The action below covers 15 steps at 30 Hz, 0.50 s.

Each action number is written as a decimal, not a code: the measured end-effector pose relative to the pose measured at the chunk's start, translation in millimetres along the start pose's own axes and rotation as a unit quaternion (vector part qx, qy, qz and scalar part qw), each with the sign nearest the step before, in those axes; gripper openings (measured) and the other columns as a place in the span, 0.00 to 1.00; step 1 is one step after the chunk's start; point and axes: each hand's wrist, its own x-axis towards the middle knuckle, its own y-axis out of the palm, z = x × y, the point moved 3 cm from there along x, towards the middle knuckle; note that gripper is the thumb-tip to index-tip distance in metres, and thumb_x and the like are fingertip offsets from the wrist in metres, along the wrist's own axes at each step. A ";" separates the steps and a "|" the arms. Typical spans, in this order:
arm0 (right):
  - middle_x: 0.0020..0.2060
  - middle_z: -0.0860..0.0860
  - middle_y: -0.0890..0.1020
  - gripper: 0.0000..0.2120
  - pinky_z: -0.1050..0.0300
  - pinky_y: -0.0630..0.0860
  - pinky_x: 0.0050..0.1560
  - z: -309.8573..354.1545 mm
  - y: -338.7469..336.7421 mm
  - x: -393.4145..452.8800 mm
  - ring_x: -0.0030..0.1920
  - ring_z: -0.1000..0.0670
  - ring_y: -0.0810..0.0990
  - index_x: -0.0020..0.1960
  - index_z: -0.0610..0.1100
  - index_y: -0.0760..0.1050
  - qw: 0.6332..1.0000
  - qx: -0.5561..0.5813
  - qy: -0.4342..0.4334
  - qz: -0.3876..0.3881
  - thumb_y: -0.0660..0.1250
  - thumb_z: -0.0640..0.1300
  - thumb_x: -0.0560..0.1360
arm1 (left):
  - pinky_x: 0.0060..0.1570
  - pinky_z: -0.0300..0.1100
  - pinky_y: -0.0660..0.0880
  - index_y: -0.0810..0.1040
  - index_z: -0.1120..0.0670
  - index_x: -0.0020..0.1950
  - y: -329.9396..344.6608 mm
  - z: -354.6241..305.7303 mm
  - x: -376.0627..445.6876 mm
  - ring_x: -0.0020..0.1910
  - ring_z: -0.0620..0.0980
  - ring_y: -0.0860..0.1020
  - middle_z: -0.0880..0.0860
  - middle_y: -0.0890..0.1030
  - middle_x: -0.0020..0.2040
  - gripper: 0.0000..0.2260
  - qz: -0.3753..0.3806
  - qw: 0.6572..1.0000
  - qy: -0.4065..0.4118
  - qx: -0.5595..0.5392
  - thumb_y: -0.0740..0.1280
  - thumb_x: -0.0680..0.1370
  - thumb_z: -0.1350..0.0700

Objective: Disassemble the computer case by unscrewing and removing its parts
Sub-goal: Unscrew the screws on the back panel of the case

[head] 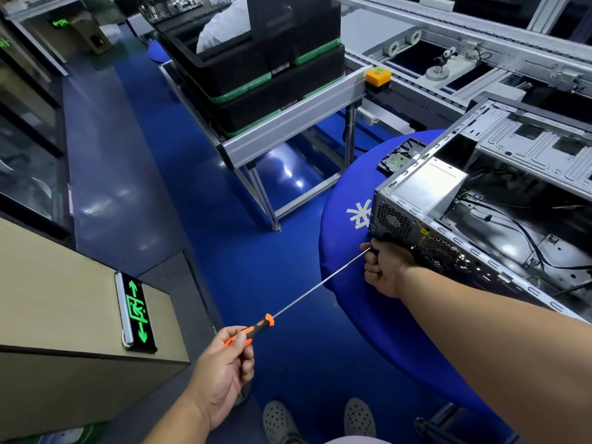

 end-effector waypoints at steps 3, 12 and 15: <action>0.27 0.51 0.67 0.15 0.59 0.55 0.28 -1.4 -0.4 -9.3 0.24 0.53 0.58 0.44 0.43 0.74 0.999 0.041 -0.001 -0.035 0.51 0.41 0.83 | 0.29 0.41 0.68 0.77 0.57 0.60 -6.8 1.6 -0.2 0.30 0.50 0.69 0.56 0.75 0.37 0.06 0.003 1.000 -0.005 -0.022 0.62 0.87 0.57; 0.35 0.46 0.82 0.10 0.65 0.69 0.25 -25.7 -31.7 -50.9 0.29 0.53 0.73 0.52 0.40 0.80 0.984 0.172 0.031 0.032 0.60 0.37 0.80 | 0.31 0.42 0.68 0.77 0.57 0.60 -0.6 -6.7 1.2 0.30 0.50 0.69 0.56 0.75 0.38 0.06 0.022 0.999 -0.004 -0.041 0.62 0.86 0.57; 0.35 0.46 0.83 0.13 0.66 0.70 0.24 -23.8 -43.6 -53.0 0.26 0.54 0.75 0.54 0.39 0.79 0.981 0.191 0.024 0.032 0.57 0.32 0.79 | 0.31 0.41 0.68 0.77 0.57 0.59 6.7 -5.9 2.1 0.30 0.50 0.69 0.57 0.75 0.38 0.06 0.027 0.999 -0.005 -0.036 0.62 0.86 0.57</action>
